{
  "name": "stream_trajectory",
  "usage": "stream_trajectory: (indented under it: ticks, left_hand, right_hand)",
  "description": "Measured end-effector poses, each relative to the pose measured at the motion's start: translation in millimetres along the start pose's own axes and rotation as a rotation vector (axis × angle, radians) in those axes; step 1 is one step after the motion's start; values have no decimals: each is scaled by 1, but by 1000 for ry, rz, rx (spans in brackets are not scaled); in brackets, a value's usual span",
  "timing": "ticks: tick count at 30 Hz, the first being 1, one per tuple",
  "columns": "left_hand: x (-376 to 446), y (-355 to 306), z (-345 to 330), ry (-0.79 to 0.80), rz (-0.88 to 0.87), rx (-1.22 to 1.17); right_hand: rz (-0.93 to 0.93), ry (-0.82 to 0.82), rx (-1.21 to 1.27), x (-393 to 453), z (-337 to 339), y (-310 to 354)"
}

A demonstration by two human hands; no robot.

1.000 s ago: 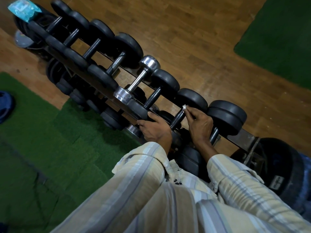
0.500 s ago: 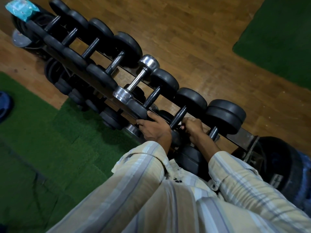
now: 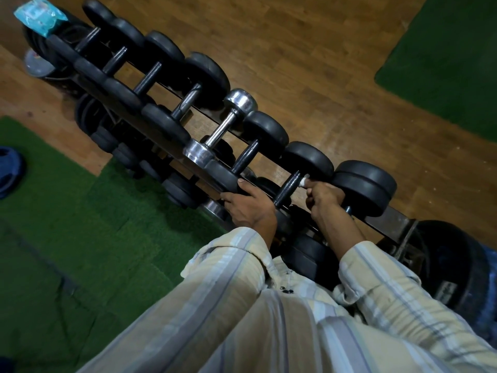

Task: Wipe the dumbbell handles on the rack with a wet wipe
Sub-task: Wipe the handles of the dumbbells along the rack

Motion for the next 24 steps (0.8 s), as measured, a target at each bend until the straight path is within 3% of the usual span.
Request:
stream_trajectory:
  ticks: [4, 10, 15, 18, 21, 24]
  left_hand:
    - [1, 0, -1, 9, 1, -5]
    - [2, 2, -2, 12, 14, 8]
    - [2, 1, -3, 29, 6, -5]
    - [2, 1, -2, 33, 15, -1]
    - [2, 0, -1, 39, 16, -6]
    - [-1, 2, -1, 45, 19, 2]
  right_hand:
    - [131, -59, -75, -17, 2, -10]
    - [301, -2, -631, -25, 7, -38]
    - [438, -188, -411, -26, 6, -8]
    - [333, -225, -275, -10, -1, 1]
    - [115, -125, -100, 7, -16, -10]
    - [-229, 364, 250, 27, -22, -28]
Point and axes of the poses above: each hand's wrist, its own x-axis towards the middle knuckle, its own z-axis out of the back of the hand, y = z × x, the point moved 4 cm from there along x, towards the middle knuckle, and after that the axes turned 14 degrees about -z, right-handed, at the moved point
